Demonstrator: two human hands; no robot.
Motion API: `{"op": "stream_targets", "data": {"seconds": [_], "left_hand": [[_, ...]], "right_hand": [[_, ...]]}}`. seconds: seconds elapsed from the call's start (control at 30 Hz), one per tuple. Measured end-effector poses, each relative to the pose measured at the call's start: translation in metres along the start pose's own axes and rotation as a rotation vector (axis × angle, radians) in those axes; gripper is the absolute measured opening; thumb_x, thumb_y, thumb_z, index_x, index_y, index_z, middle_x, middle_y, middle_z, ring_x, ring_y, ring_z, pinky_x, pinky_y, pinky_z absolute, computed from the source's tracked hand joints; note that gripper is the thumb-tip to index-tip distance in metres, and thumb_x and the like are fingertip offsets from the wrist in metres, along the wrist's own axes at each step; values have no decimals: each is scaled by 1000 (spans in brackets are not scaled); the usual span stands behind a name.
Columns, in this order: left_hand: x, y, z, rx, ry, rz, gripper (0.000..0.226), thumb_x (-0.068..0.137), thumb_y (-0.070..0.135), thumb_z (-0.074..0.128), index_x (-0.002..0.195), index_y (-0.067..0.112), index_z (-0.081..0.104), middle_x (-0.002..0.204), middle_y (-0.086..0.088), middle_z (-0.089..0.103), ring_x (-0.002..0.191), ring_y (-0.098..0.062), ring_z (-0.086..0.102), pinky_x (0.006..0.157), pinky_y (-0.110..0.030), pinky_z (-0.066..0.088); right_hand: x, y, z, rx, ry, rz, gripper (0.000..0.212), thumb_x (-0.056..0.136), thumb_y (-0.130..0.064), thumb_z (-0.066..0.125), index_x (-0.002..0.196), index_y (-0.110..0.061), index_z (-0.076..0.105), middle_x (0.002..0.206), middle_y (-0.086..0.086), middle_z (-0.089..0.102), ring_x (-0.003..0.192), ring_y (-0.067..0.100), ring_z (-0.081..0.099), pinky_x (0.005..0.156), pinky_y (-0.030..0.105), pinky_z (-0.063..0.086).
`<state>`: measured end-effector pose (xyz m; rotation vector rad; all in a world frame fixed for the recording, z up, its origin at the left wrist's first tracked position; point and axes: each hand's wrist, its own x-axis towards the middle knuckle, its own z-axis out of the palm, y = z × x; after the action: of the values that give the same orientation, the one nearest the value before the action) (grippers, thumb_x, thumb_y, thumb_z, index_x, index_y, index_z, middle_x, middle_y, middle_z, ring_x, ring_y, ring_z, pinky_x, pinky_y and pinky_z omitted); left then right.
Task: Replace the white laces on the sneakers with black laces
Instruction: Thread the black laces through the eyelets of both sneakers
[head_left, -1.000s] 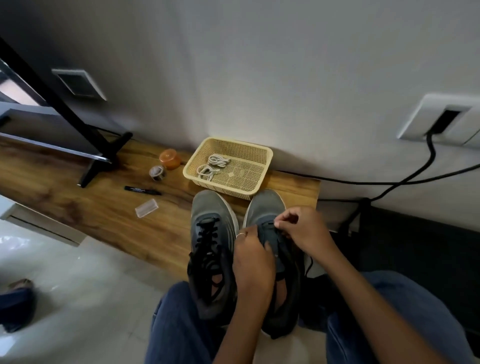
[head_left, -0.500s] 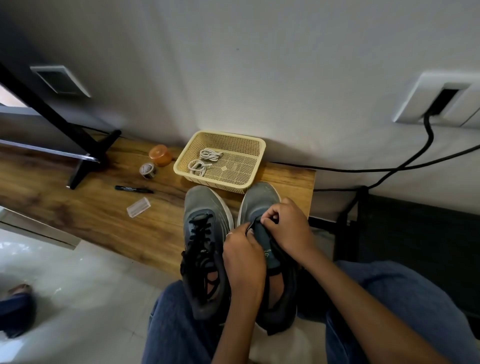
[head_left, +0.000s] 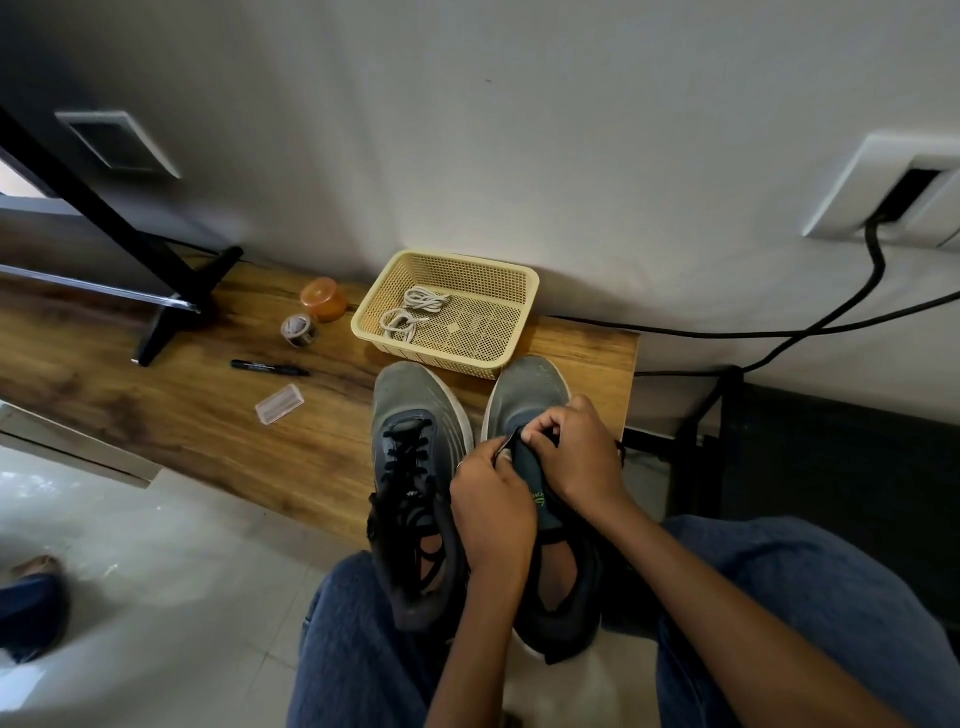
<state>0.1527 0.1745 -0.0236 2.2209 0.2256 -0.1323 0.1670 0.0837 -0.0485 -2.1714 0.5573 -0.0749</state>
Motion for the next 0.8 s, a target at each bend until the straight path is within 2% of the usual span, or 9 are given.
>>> {"op": "stream_targets", "data": {"seconds": [0.4, 0.57, 0.7, 0.8], "left_hand": [[2, 0, 1, -20, -13, -28, 31, 98, 8, 46, 123, 12, 64, 113, -7, 68, 94, -24, 66, 83, -38, 54], [0, -1, 3, 2, -3, -24, 32, 98, 9, 45, 124, 13, 62, 112, -9, 68, 94, -28, 66, 84, -42, 54], [-3, 0, 4, 43, 14, 5, 33, 99, 10, 42, 127, 13, 61, 120, -6, 65, 106, -21, 62, 88, -29, 50], [-3, 0, 4, 65, 12, 2, 34, 100, 11, 41, 128, 15, 60, 122, -5, 64, 109, -20, 60, 87, -27, 45]], "right_hand": [[-1, 0, 2, 76, 7, 36, 9, 87, -15, 65, 78, -13, 66, 92, -3, 44, 81, 9, 46, 69, 23, 32], [-2, -1, 1, 86, 20, 43, 14, 88, -14, 64, 75, -17, 62, 93, -3, 45, 82, 7, 46, 69, 19, 29], [-3, -1, 2, 56, 27, 42, 11, 88, -15, 64, 77, -15, 64, 95, -4, 46, 83, 7, 46, 67, 21, 28], [-2, -1, 2, 25, 2, 37, 9, 89, -17, 63, 82, -13, 66, 97, -3, 47, 85, 7, 45, 67, 21, 28]]}}
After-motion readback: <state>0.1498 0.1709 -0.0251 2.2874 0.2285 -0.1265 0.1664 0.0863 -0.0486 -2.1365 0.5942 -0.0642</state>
